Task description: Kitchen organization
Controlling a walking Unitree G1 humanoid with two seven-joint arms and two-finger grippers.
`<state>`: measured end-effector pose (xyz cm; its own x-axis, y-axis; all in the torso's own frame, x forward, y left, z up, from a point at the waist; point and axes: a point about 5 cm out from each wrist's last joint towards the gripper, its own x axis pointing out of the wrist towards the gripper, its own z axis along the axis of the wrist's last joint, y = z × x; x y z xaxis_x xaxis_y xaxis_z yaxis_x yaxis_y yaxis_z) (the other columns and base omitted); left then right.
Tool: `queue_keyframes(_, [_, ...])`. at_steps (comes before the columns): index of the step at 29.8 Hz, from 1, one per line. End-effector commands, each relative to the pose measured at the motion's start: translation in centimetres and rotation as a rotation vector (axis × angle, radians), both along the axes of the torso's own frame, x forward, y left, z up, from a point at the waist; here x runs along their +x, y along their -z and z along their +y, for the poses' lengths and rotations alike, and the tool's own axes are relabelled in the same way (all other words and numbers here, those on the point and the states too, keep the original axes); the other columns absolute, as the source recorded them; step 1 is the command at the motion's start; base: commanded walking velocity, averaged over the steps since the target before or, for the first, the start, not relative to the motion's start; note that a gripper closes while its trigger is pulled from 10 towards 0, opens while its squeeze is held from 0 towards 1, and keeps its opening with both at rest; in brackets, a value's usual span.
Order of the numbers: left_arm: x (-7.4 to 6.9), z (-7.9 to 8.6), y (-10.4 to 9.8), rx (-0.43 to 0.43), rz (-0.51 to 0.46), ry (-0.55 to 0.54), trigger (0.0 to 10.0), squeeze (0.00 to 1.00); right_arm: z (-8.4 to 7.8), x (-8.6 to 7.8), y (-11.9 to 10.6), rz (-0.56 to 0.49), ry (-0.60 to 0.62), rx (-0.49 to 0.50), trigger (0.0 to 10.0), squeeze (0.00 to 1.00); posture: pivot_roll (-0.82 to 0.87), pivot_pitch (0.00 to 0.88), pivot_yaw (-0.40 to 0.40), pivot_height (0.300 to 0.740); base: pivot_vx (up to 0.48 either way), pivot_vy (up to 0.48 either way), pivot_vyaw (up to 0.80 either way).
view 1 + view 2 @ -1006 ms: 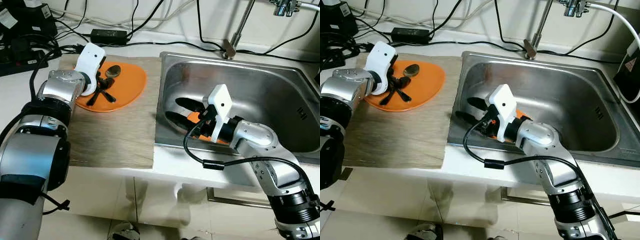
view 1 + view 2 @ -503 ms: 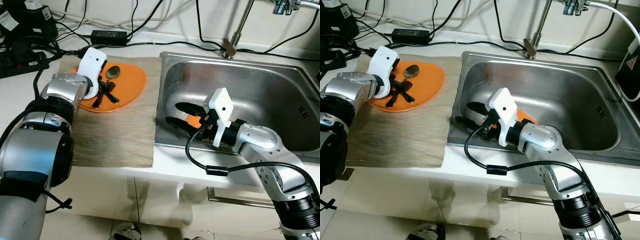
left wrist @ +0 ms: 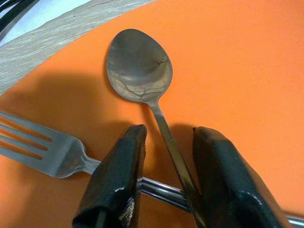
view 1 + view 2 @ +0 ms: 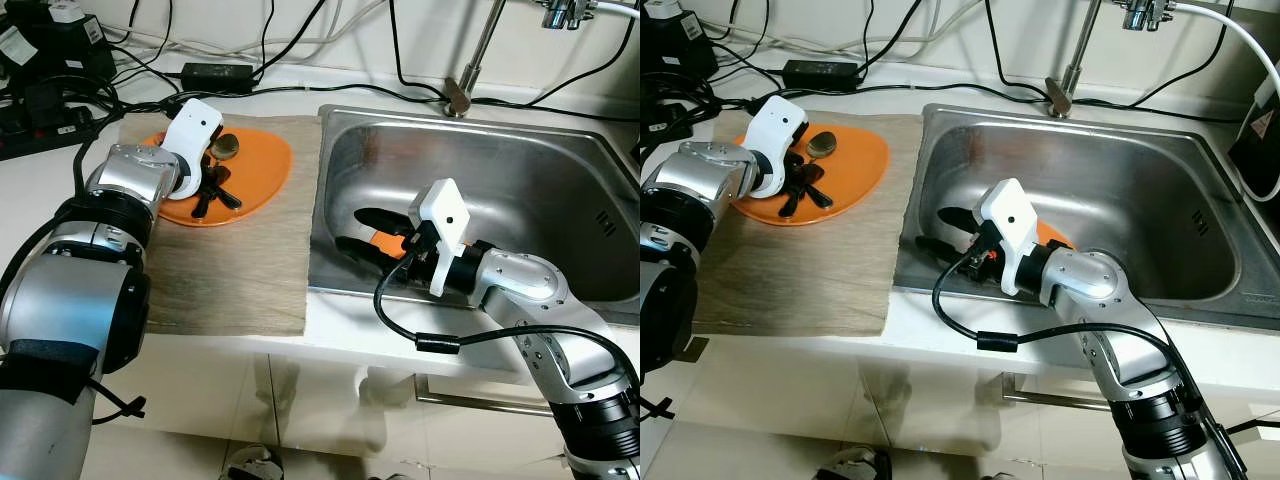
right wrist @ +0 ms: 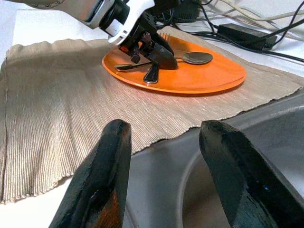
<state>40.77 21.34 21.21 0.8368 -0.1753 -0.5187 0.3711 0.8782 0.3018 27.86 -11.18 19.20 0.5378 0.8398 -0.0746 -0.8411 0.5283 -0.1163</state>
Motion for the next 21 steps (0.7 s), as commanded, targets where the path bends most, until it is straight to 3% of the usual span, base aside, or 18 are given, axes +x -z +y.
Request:
queue_keyframes(1, [-0.45,0.08,1.47,-0.007,0.078,-0.011,0.0,0.00,-0.28,-0.19,-0.39,-0.017,-0.005,-0.008,10.0,0.00,0.03,0.048,0.009,0.740,0.000,0.000,0.00])
queue_keyframes(21, [-0.32,-0.24,1.28,-0.098,0.051,-0.019,0.0,0.00,-0.43,0.34,-0.54,-0.026,0.003,-0.013,10.0,0.00,0.03,0.044,-0.003,0.740,0.000,0.000,0.00])
